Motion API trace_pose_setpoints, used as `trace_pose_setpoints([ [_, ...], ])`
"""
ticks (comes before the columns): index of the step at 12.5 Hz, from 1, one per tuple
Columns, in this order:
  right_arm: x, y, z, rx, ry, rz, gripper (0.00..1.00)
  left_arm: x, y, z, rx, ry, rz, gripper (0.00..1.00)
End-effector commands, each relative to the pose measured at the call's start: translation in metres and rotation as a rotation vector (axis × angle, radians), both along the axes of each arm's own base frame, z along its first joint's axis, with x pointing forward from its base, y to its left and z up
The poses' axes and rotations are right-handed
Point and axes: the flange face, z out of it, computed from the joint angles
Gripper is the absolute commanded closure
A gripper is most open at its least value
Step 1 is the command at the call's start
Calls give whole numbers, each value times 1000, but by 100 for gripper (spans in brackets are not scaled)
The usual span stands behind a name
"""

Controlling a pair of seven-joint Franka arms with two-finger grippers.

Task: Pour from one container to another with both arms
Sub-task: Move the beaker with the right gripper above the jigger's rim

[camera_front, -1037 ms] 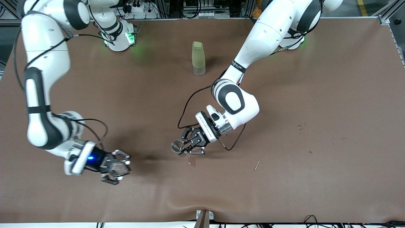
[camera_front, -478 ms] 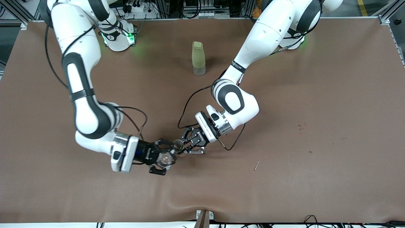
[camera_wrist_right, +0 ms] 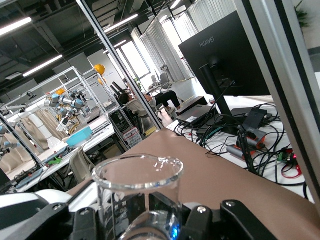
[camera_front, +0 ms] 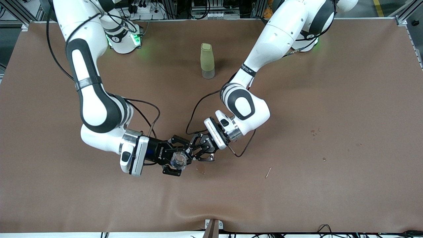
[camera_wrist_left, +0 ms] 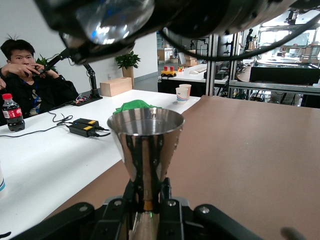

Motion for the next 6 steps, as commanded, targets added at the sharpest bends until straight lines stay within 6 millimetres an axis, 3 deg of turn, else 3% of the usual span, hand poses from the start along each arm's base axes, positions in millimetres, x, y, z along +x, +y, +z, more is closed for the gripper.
trace_pose_setpoints([
  [1,-25,-5,15,16,105,-4,100,1,-5,1,-9,-11,21,100],
  [6,-43,4,18,52,284,-3,100,2,-2,-1,-9,-6,30,100],
])
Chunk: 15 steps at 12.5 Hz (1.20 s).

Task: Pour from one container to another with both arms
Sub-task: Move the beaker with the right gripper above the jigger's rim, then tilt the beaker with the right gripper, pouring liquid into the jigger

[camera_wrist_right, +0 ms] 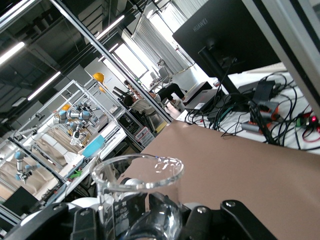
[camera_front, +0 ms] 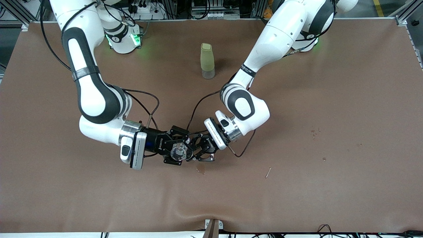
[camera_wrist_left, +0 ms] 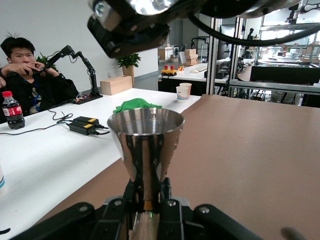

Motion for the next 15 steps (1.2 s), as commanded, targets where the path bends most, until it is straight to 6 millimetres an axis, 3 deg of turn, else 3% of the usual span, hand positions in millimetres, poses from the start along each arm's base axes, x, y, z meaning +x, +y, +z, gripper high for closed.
trace_pose_setpoints([
  [1,-25,2,11,17,112,5,100,2,-3,1,-8,-10,26,100],
  [7,-38,4,16,70,321,21,100,1,-3,-3,-6,-4,26,100],
  [15,-43,7,7,97,524,0,100,0,-4,-6,-2,-3,24,100],
])
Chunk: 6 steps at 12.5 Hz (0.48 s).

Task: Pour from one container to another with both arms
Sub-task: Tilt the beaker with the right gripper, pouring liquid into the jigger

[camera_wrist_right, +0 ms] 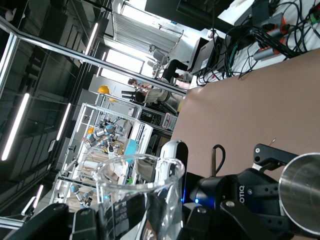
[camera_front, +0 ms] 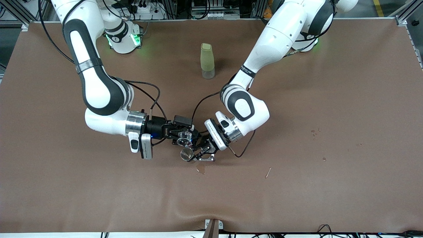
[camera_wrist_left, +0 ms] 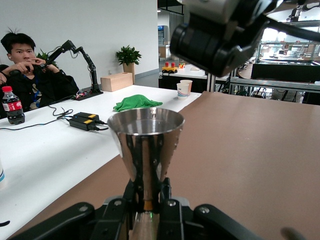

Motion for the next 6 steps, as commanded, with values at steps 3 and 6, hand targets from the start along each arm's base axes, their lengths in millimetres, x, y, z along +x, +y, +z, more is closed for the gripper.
trace_pose_setpoints([
  [3,-8,-2,10,9,103,-16,100,1,-5,2,-9,-11,22,100],
  [6,-6,-4,11,22,182,-31,100,1,-5,3,-10,-12,22,100],
])
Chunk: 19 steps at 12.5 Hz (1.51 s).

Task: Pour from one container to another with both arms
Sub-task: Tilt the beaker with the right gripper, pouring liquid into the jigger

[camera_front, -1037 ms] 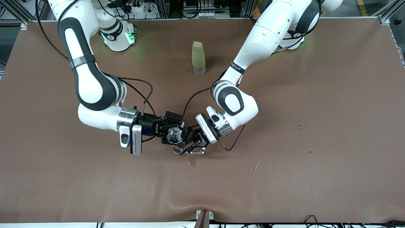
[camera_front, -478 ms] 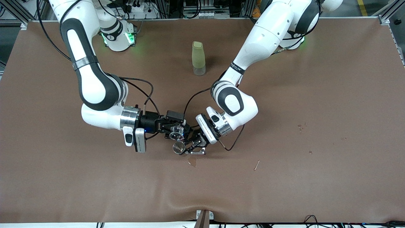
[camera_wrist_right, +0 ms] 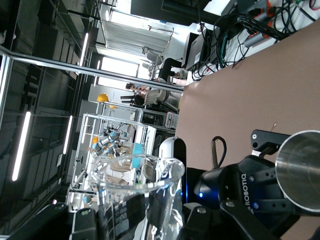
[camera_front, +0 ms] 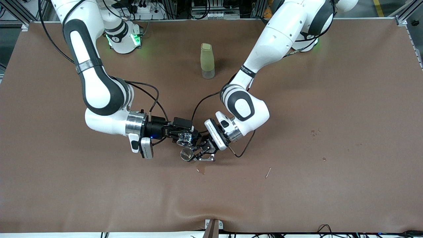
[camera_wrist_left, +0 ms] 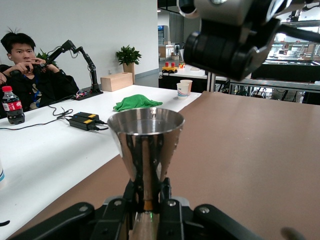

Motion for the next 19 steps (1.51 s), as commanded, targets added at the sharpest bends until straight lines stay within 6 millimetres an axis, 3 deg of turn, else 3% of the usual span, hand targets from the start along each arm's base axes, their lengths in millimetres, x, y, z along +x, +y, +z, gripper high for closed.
trace_pose_setpoints([
  [1,-7,-3,11,9,78,-13,100,1,-5,3,-10,-12,22,100],
  [19,-2,-5,14,54,332,-61,100,1,-5,3,-14,-9,25,100],
])
